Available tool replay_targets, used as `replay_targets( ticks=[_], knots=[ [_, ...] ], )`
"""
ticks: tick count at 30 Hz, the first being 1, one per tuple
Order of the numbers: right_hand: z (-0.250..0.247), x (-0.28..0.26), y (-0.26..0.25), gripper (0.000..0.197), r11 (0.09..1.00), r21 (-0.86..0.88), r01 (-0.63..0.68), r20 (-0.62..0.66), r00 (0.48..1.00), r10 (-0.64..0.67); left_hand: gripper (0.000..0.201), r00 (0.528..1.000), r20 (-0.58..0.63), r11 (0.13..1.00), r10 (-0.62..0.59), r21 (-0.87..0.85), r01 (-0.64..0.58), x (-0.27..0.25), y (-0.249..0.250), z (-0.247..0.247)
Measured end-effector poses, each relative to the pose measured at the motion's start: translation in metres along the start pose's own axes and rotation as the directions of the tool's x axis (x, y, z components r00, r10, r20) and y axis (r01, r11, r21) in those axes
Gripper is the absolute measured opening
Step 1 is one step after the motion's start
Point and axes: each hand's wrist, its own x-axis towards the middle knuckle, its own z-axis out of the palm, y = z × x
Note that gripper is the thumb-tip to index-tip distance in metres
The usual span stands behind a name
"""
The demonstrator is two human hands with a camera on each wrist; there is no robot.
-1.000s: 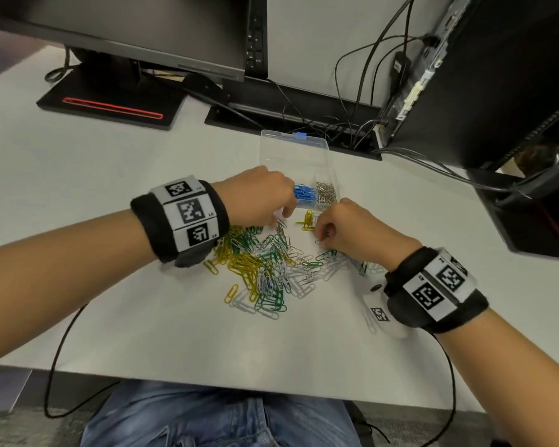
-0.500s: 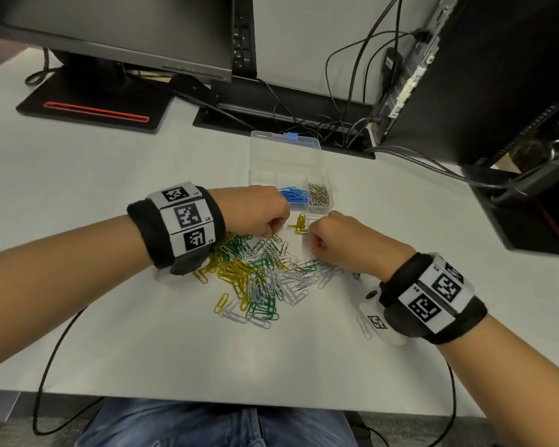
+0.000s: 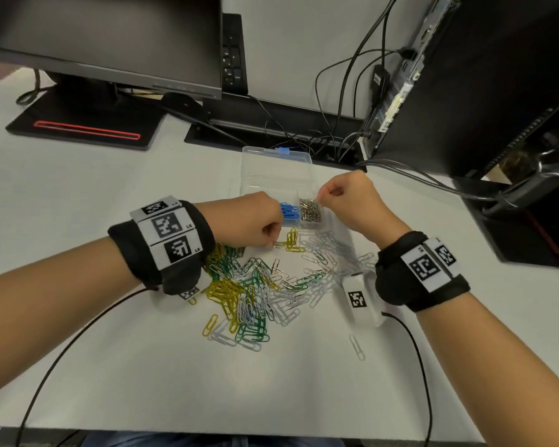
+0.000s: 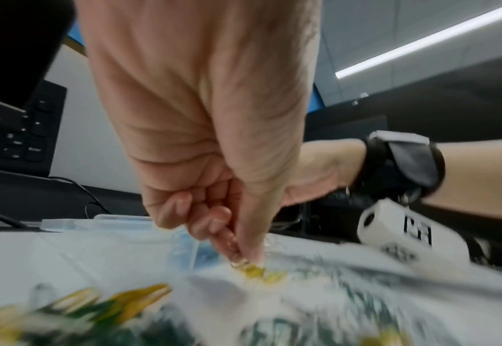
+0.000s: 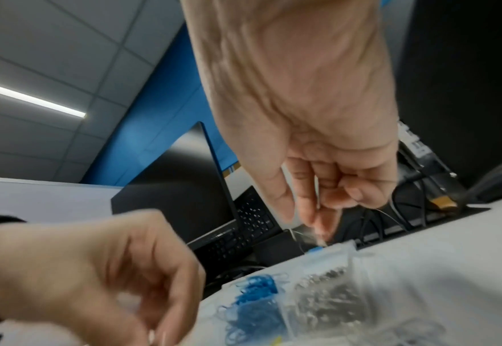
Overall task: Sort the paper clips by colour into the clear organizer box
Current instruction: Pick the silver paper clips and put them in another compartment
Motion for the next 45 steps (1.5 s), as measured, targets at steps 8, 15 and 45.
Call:
replay_targets(
  ticks=[8, 15, 45],
  knots=[
    [-0.007, -0.005, 0.022, 0.01, 0.999, -0.038, 0.03, -0.042, 0.999, -0.032, 0.011, 0.972, -0.234, 0.999, -0.008, -0.046, -0.003, 0.054, 0.014, -0.026],
    [-0.014, -0.029, 0.031, 0.014, 0.985, -0.169, 0.03, 0.061, 0.998, -0.02, 0.023, 0.973, -0.232, 0.999, -0.007, 0.036, 0.015, 0.068, 0.004, -0.021],
    [0.015, -0.043, 0.001, 0.011, 0.892, -0.4, 0.209, 0.336, 0.939, -0.069, 0.016, 0.992, 0.122, 0.997, -0.019, 0.074, 0.01, 0.005, 0.036, 0.016]
  ],
)
